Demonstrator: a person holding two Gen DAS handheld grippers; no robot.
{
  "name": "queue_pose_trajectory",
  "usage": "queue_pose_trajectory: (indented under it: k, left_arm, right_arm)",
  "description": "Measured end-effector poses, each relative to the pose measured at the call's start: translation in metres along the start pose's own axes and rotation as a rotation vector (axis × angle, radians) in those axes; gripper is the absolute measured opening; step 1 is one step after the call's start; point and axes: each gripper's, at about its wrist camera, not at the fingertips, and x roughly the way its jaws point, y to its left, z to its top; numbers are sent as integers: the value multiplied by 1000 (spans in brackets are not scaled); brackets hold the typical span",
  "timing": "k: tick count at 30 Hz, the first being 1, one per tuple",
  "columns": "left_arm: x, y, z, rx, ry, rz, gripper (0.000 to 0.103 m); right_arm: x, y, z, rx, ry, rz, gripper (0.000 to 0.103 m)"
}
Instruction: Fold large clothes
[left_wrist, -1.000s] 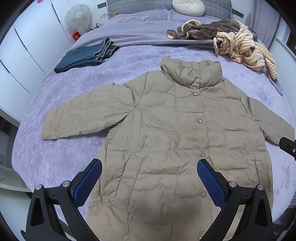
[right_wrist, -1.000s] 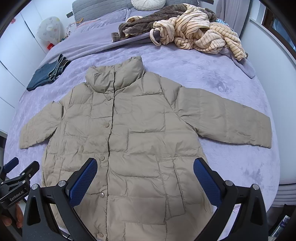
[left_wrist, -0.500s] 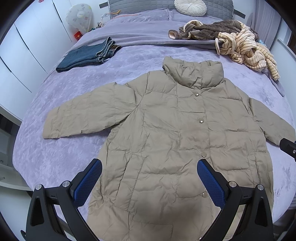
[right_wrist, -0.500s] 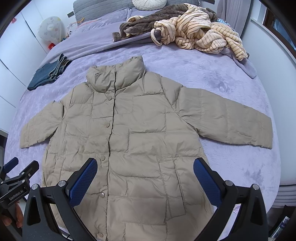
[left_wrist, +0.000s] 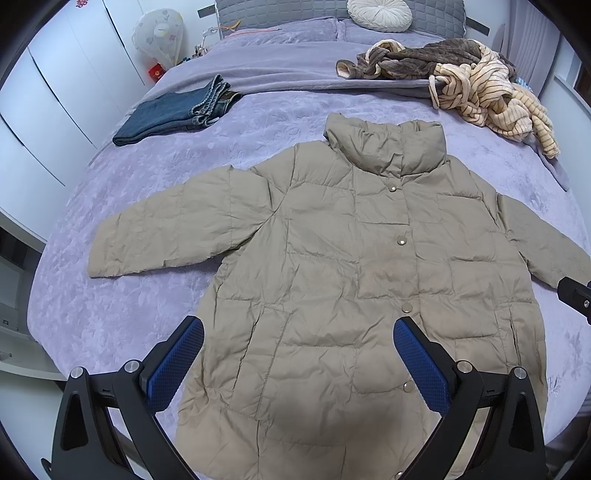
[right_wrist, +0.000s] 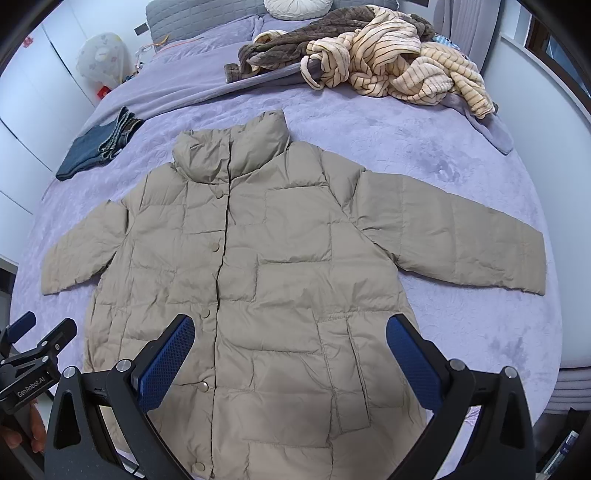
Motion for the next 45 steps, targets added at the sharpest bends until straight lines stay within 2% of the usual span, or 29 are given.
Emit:
queue_pose_trajectory:
  k: [20, 26, 31, 35, 40, 45]
  left_arm:
    - [-2, -1, 0, 1, 4, 2, 103]
    - [-1, 3, -5, -5, 16, -24, 103]
    - [16, 10, -6, -15, 56, -21, 103]
    - [36, 31, -7, -43, 105, -91, 103]
    - [62, 70, -3, -88, 112, -135, 103]
    - [98, 133, 5, -202, 121, -180, 103]
  right_arm:
    - [3, 6, -3, -4, 1, 10, 103]
    - [7, 9, -3, -11, 7, 18, 103]
    - [9, 12, -4, -17, 12, 26, 103]
    - [17, 24, -8, -23, 37, 67, 103]
    - [31, 50, -19, 29, 52, 142, 103]
    - [57, 84, -26, 72, 167, 161, 103]
